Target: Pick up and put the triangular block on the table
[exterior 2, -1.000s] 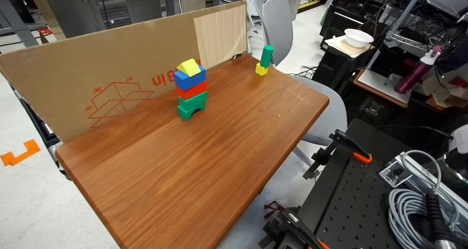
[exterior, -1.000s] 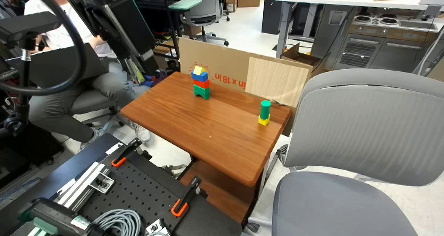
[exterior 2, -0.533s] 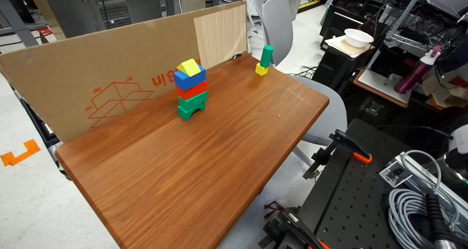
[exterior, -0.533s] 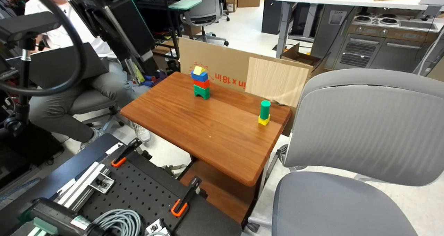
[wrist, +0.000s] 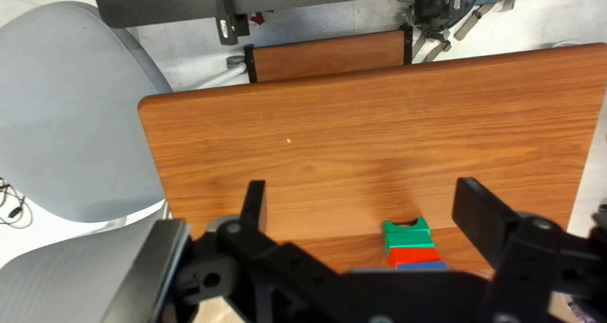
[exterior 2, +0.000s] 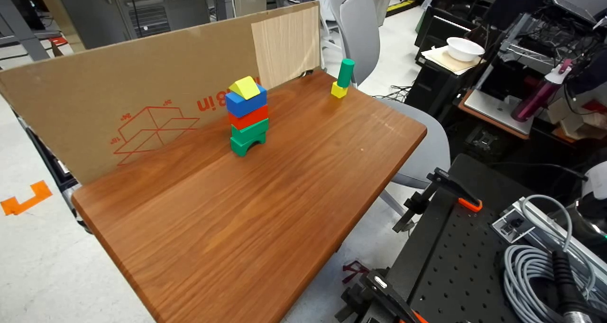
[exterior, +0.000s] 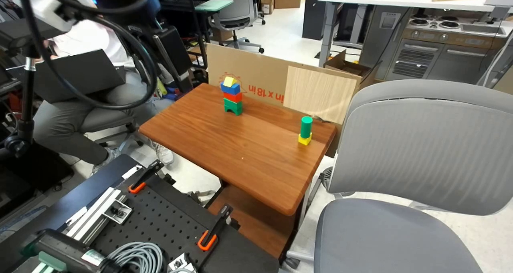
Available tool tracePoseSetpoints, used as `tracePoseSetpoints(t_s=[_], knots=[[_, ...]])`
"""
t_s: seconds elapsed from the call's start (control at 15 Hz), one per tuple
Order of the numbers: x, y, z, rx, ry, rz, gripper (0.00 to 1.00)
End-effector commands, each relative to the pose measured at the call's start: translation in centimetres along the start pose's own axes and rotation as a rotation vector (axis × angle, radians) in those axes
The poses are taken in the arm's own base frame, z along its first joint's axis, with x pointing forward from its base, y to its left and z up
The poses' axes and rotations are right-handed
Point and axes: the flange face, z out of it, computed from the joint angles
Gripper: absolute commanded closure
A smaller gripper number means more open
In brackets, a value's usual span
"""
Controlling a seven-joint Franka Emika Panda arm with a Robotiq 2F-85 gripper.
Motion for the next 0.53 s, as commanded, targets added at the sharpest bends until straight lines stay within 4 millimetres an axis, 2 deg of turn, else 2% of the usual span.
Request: tracePoseSetpoints(t_s=[0.0,0.27,0.47], knots=[[4.6,-2.4,3.5,0.053,-0.042,-0.021,0.0],[9.1,-4.6,7.0,0.072,-0.064,-0.022,0.0],[12.2,-6.2,8.7,0.063,-0.064,-0.036,0.0]])
